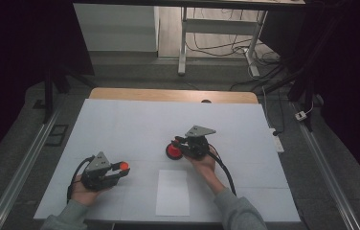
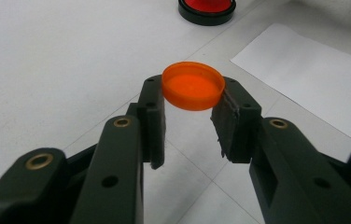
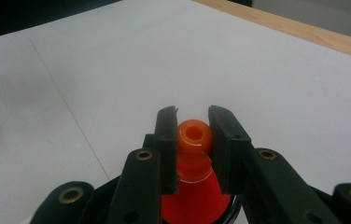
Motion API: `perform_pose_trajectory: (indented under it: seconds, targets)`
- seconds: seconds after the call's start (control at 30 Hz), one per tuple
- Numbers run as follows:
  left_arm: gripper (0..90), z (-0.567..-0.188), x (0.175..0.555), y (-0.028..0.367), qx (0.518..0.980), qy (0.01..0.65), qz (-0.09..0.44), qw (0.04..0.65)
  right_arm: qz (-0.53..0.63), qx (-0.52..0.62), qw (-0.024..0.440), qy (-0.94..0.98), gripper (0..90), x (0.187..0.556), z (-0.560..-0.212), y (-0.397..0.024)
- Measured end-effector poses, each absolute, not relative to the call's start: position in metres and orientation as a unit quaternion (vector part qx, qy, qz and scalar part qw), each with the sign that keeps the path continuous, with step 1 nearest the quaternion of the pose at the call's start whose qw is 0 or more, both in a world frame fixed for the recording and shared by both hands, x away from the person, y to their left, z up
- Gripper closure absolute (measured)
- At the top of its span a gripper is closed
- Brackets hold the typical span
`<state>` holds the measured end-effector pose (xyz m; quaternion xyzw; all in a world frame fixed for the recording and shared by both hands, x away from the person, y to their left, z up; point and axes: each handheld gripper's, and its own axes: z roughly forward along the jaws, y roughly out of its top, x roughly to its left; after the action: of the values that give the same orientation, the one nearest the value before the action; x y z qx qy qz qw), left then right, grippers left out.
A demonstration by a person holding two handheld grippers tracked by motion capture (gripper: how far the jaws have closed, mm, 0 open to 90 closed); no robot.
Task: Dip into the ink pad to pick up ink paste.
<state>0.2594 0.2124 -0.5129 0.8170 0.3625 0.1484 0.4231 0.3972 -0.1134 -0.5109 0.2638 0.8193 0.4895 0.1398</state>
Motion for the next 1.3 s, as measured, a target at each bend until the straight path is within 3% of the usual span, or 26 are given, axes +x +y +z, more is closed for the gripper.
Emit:
perform_pose_trajectory:
  seconds: [1.3]
  targets:
    - [64.7,-0.511,0.257,0.212,0.813,0.363,0.154,0.428,0.465,0.265,0.136,0.834,73.2,0.399,-0.527,-0.11]
